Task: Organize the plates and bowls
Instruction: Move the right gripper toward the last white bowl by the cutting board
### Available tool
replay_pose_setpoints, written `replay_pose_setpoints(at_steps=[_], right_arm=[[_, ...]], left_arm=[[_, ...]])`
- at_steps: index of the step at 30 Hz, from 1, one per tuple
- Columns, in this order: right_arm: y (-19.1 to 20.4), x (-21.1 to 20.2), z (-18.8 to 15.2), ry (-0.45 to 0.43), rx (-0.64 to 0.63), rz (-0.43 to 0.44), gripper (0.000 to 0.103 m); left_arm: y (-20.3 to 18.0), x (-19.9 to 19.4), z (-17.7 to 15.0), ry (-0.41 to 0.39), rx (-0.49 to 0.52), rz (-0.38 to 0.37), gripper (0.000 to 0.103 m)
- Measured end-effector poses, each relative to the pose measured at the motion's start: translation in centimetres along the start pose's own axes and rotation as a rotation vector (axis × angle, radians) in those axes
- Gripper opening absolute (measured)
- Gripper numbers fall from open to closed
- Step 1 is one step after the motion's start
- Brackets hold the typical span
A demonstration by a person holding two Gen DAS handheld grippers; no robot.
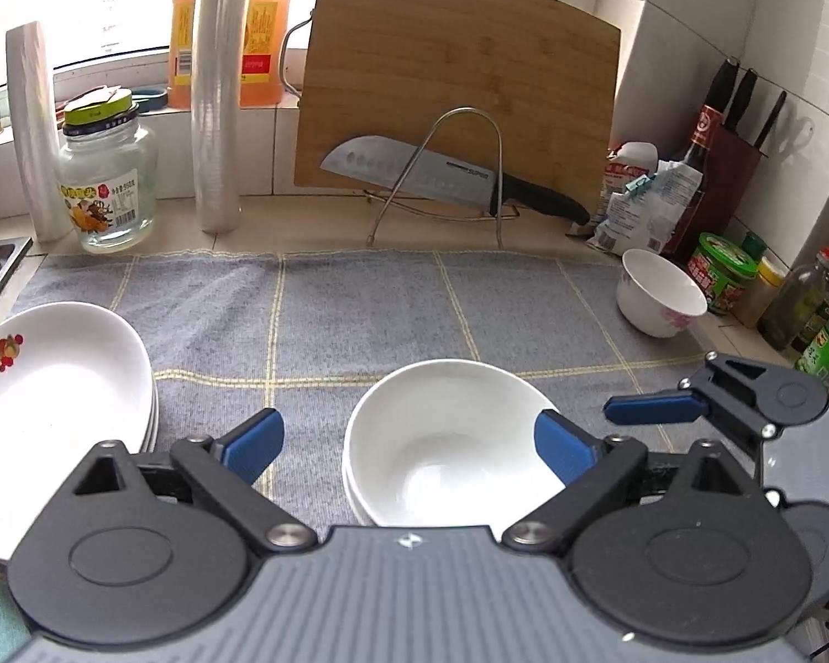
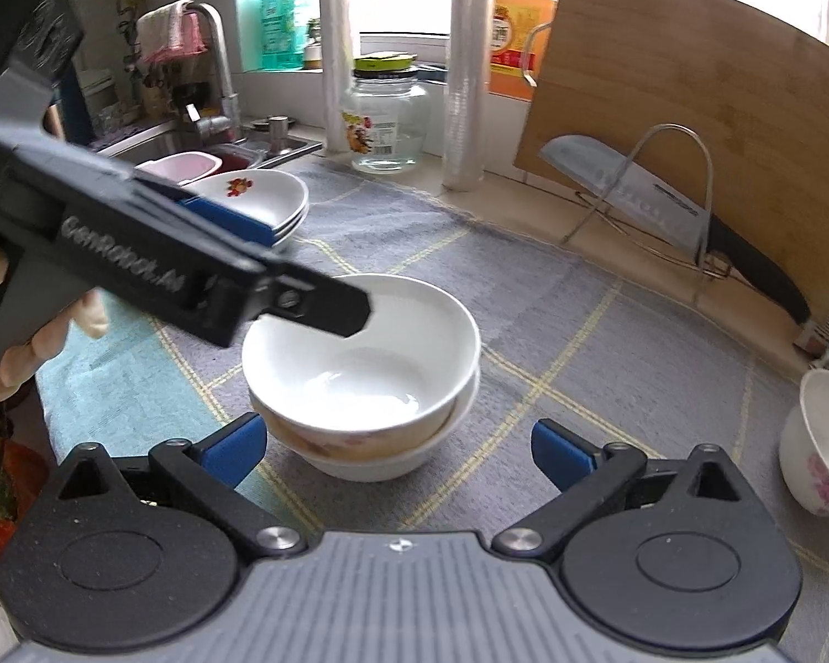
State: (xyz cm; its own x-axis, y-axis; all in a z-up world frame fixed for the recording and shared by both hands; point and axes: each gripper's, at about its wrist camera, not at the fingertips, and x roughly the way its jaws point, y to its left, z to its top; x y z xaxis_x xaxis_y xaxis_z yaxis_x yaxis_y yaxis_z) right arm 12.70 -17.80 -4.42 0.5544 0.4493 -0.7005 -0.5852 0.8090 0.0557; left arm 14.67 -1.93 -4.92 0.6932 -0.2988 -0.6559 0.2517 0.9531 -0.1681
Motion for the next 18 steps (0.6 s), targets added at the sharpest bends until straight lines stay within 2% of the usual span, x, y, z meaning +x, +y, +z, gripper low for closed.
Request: replay_pose_setpoints(at_steps=[7,12,18], right_arm=[[0.2,-1.1,-0.3,-0.020,0.070,-0.096,0.103],[0.5,-2.2,-0.9,-0.019,0.139,-0.181,0.103],[-1.0,-4.8,-2.6,-0.036,0.210,-0.281,0.103]], left_arm=[[0.1,-1.4,-0.4,-0.038,0.054,-0.002,0.097],[-0.3,-2.0,0.1,-0.074,0.123,-0.068,0.097],[-3.3,-1.7,0.8,-0.102,0.185,-0.133,0.097]])
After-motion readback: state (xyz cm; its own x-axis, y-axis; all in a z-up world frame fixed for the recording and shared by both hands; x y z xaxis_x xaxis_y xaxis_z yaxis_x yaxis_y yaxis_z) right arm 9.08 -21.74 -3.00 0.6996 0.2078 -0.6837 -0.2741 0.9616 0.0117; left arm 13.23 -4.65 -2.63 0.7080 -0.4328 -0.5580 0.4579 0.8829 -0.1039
